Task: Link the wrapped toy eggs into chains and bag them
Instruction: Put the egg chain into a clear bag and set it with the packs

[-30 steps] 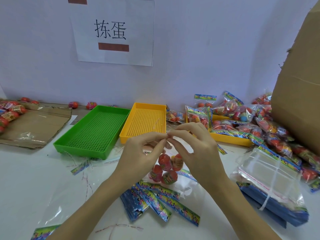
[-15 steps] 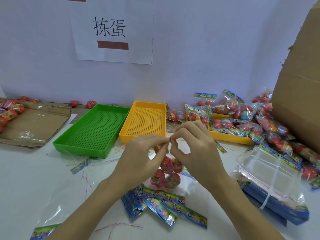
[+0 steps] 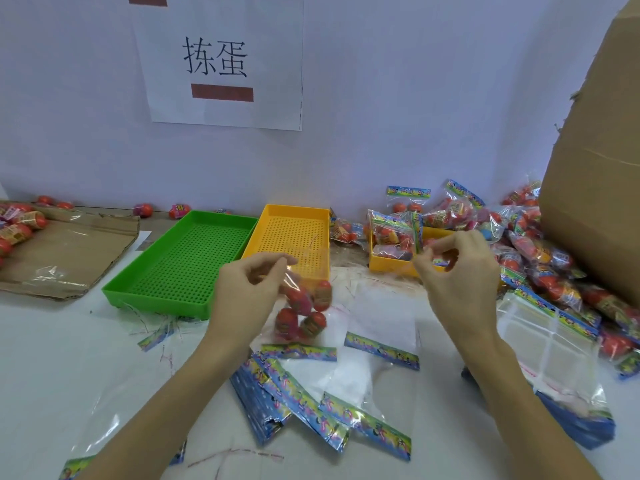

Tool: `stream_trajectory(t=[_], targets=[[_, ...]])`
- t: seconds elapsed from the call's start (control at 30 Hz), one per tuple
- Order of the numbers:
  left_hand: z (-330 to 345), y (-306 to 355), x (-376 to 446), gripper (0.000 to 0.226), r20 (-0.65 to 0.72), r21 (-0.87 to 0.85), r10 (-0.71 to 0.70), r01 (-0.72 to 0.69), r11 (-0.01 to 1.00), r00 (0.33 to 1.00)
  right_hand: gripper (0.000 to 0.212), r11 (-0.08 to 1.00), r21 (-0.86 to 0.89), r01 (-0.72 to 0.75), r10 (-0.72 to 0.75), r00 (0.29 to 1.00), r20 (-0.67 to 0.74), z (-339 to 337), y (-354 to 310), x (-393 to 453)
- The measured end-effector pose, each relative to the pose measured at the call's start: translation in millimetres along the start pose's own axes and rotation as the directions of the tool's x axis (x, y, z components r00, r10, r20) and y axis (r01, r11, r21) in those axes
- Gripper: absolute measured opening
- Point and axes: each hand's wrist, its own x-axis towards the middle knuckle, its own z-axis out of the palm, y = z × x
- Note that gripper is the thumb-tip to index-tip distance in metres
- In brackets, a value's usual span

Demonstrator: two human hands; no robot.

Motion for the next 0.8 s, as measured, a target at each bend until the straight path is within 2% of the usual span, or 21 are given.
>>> stream_trajectory(t=[0.07, 0.13, 0.23, 0.33, 0.43, 0.5, 0.57, 0.6, 0.67, 0.73, 0.8], targets=[[-4, -2, 4, 0.021, -0.050, -0.046, -0.032, 0.029, 0.999, 0.998, 0.008, 0.998, -0.048, -0.041, 0.047, 0.989, 0.138, 6, 8, -1], [-7, -3, 7, 0.020, -0.049, -0.082, -0.062, 0.057, 0.995, 0.997, 0.008, 0.998, -0.047, -0.045, 0.057, 0.949, 0.310, 13, 9, -7], [-8, -3, 8, 0.018, -0.016, -0.124, -0.078, 0.075, 0.989, 0.997, 0.023, 0.999, -0.046, 0.002, 0.018, 0.906, 0.423, 24, 2, -18], [-6, -3, 7, 0.018, 0.036, -0.128, -0.068, 0.072, 0.989, 0.997, 0.034, 0.998, -0.015, 0.053, -0.041, 0.898, 0.438, 31, -7, -25], [-5, -1, 6, 0.018, 0.092, -0.186, -0.063, 0.079, 0.979, 0.994, 0.006, 0.998, 0.032, 0.053, -0.062, 0.880, 0.472, 31, -15, -28], [-4, 1, 5, 0.018, 0.134, -0.217, -0.055, 0.083, 0.973, 0.990, 0.002, 0.995, 0.096, 0.037, -0.078, 0.874, 0.479, 28, -18, -29], [-3, 2, 4, 0.017, 0.176, -0.226, -0.048, 0.087, 0.970, 0.983, 0.024, 0.994, 0.112, 0.008, -0.062, 0.871, 0.487, 27, -17, -31], [-3, 2, 4, 0.018, 0.195, -0.229, -0.045, 0.090, 0.969, 0.980, 0.028, 0.995, 0.101, -0.006, -0.045, 0.868, 0.494, 27, -17, -31], [-2, 2, 3, 0.018, 0.218, -0.243, -0.049, 0.103, 0.965, 0.975, 0.014, 0.996, 0.093, -0.013, -0.035, 0.868, 0.495, 27, -17, -33], [-1, 2, 3, 0.018, 0.227, -0.255, -0.049, 0.108, 0.961, 0.973, 0.032, 0.990, 0.138, -0.013, -0.053, 0.884, 0.464, 26, -20, -33], [-1, 1, 2, 0.019, 0.228, -0.259, -0.048, 0.108, 0.960, 0.973, 0.038, 0.981, 0.194, 0.009, -0.091, 0.905, 0.417, 25, -23, -33]])
